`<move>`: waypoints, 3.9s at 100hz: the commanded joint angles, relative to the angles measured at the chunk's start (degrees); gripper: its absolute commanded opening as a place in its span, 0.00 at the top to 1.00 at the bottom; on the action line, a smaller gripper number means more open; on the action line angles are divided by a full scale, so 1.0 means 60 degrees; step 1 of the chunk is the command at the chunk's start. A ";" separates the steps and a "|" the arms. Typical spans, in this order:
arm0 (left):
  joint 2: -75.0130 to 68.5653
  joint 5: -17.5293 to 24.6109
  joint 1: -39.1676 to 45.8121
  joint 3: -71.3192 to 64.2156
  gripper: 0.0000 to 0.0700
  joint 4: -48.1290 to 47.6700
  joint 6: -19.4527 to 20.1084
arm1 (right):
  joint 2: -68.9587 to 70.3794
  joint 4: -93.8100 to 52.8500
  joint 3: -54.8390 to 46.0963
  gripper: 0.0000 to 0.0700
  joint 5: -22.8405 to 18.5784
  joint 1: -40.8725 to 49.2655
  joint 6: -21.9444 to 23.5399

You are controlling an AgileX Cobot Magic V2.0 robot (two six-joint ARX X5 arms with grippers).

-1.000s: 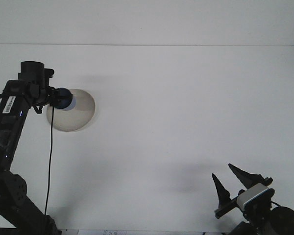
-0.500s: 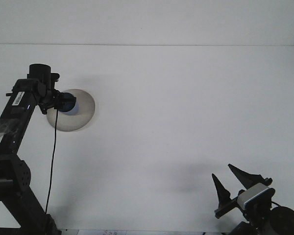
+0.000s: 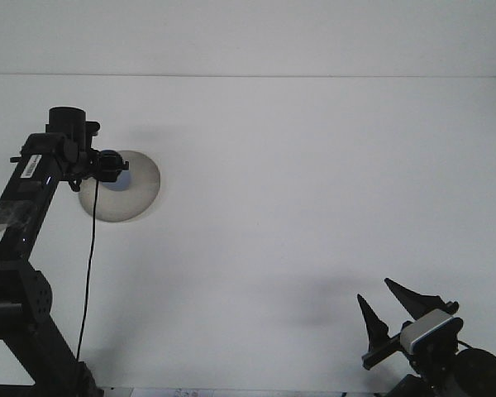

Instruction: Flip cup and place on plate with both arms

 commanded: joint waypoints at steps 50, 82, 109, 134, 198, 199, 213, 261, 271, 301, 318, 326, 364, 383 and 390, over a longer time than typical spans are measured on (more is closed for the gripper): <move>-0.2969 0.0022 0.0025 0.0889 0.27 -0.0375 -0.0809 | 0.0007 0.0087 0.0040 0.42 0.0033 0.0051 0.0120; -0.7260 0.1100 -0.0437 -0.0481 0.27 0.0200 -0.1162 | 0.0007 0.0503 0.0040 0.40 0.0991 0.0051 0.0135; -1.1012 0.1894 -0.1417 -0.5173 0.27 0.1778 -0.2310 | 0.0015 0.1366 0.0040 0.29 0.1519 0.0051 -0.0291; -1.3234 0.1916 -0.1829 -0.8357 0.28 0.2098 -0.3191 | 0.0015 0.1246 0.0040 0.29 0.1453 0.0051 -0.0226; -1.4626 0.1916 -0.1869 -0.8816 0.98 0.2018 -0.3191 | 0.0011 0.1406 0.0044 0.99 0.1450 0.0051 -0.0197; -1.4641 0.1912 -0.1869 -0.8816 0.98 0.2018 -0.3191 | 0.0011 0.1406 0.0044 0.99 0.1450 0.0051 -0.0197; -1.4764 0.1912 -0.1869 -0.8812 0.98 0.2018 -0.3191 | 0.0011 0.1406 0.0044 0.99 0.1450 0.0051 -0.0197; -1.5675 0.1519 -0.1100 -1.0710 0.98 0.3599 -0.0441 | 0.0011 0.1406 0.0044 0.99 0.1450 0.0051 -0.0197; -1.6407 0.0357 -0.0805 -1.2353 0.98 0.4860 -0.0193 | 0.0011 0.1406 0.0044 0.99 0.1450 0.0051 -0.0197; -1.7894 -0.0627 -0.0597 -1.5373 0.98 0.6914 -0.0051 | 0.0011 0.1406 0.0044 0.99 0.1450 0.0051 -0.0197; -1.7963 -0.0627 -0.0601 -1.6087 0.98 0.7592 -0.0040 | 0.0007 0.1410 0.0044 0.99 0.1450 0.0051 -0.0197; -1.7963 -0.0619 -0.0601 -1.6087 0.98 0.7588 -0.0157 | 0.0007 0.1410 0.0044 0.99 0.1450 0.0051 -0.0197; -1.7963 -0.0619 -0.0601 -1.6087 0.98 0.7592 -0.0182 | 0.0007 0.1410 0.0044 0.99 0.1450 0.0051 -0.0200; -1.7963 -0.0619 -0.0601 -1.6087 0.98 0.7592 -0.0182 | 0.0007 0.1410 0.0044 0.99 0.1450 0.0051 -0.0197; -1.7963 -0.0619 -0.0601 -1.6087 0.98 0.7592 -0.0182 | 0.0007 0.1410 0.0044 0.99 0.1450 0.0051 -0.0197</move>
